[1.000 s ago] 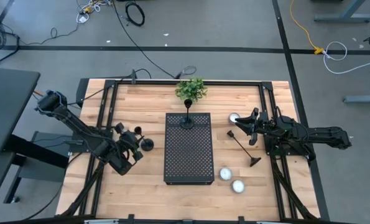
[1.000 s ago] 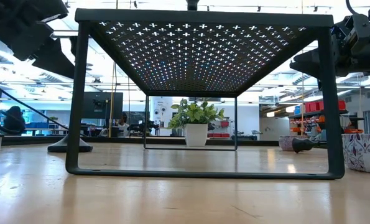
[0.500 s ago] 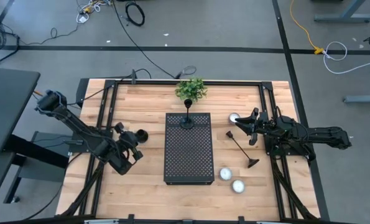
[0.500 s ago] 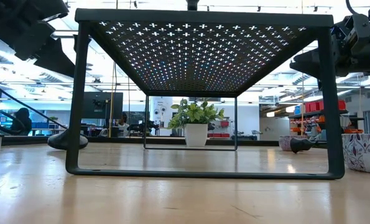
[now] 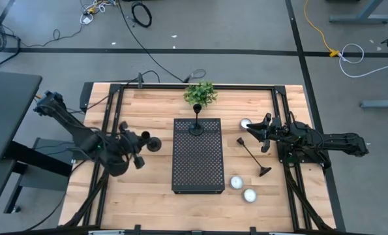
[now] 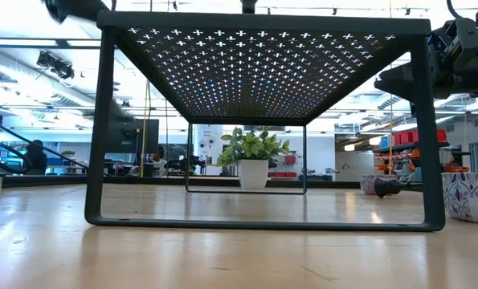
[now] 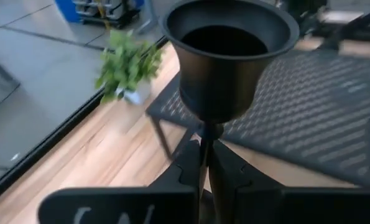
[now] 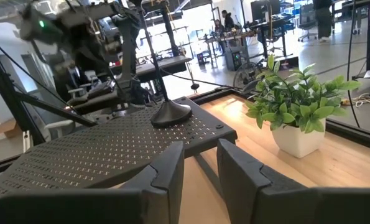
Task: Pick & Place candle stick holders
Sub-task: Put the left black candle holder on the shelf
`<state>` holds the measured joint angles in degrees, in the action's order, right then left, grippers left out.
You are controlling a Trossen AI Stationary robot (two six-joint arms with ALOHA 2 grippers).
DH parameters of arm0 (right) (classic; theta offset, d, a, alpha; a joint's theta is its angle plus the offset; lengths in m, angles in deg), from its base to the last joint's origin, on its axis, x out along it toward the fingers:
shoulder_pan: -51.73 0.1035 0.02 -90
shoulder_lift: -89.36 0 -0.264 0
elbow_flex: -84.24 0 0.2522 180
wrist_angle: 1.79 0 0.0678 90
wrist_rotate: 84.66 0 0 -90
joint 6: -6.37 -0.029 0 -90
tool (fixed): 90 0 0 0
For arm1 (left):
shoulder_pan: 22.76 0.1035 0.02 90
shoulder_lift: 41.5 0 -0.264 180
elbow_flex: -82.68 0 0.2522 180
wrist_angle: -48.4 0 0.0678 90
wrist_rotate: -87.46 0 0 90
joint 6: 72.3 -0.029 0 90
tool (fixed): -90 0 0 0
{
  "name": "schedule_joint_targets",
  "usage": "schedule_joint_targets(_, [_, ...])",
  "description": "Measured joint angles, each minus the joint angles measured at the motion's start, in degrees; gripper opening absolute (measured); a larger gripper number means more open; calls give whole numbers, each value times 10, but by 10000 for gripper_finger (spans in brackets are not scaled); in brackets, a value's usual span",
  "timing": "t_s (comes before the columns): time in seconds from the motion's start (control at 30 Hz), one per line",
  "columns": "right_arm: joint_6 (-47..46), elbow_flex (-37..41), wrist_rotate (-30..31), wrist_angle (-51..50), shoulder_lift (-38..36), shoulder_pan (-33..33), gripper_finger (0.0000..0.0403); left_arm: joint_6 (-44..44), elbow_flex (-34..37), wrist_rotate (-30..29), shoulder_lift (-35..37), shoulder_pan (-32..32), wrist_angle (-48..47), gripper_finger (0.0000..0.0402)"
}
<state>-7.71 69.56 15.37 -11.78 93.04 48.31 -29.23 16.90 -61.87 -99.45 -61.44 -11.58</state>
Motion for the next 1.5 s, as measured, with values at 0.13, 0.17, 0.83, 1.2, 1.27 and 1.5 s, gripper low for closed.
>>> schedule_joint_targets(0.13, [0, 0, 0, 0, 0, 0, 96, -63, -54, 1, 0, 8, 4, 12])
schedule_joint_targets(0.17, [0, 0, 0, 0, 0, 0, 96, -80, -65, 2, -1, 14, 6, 12])
schedule_joint_targets(0.83, [0, 0, 0, 0, 0, 0, 96, -338, -95, 339, -13, 301, 188, 12])
schedule_joint_targets(1.2, [0, 0, -1, 0, 0, 0, 96, -369, -94, 484, -66, 414, 254, 12])
schedule_joint_targets(1.27, [0, 0, -1, 0, 0, 0, 96, -369, -94, 501, -78, 431, 254, 12])
schedule_joint_targets(1.5, [0, 0, -6, 1, 0, 0, 96, -371, -94, 547, -101, 471, 270, 12])
